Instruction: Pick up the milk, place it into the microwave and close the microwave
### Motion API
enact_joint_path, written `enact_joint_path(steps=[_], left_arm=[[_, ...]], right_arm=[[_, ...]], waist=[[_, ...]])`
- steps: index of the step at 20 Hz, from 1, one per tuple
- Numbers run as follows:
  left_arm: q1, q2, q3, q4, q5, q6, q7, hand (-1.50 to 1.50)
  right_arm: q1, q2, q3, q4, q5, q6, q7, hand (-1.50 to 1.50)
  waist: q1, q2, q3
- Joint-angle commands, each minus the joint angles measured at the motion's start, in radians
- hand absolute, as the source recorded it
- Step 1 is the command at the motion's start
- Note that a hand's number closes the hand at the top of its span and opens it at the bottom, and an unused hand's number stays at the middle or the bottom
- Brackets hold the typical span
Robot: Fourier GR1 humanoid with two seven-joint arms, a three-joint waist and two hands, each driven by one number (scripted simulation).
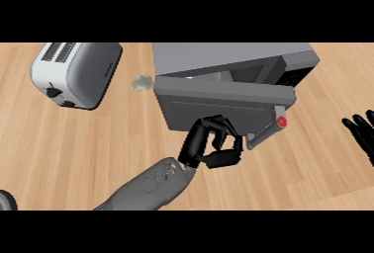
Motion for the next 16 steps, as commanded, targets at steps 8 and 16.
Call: enact_joint_path(steps=[8, 16], left_arm=[[-0.172, 0.000, 0.047, 0.084, 0.168, 0.166, 0.023, -1.50], [-0.170, 0.000, 0.103, 0.048, 0.265, 0.233, -0.035, -1.50]], right_arm=[[-0.108, -0.091, -0.071, -0.036, -0.019, -0.006, 0.043, -1.50], [-0.201, -0.194, -0.182, -0.057, 0.162, -0.099, -0.001, 1.50]], waist=[[-0.061, 0.019, 0.002], [-0.063, 0.034, 0.001]])
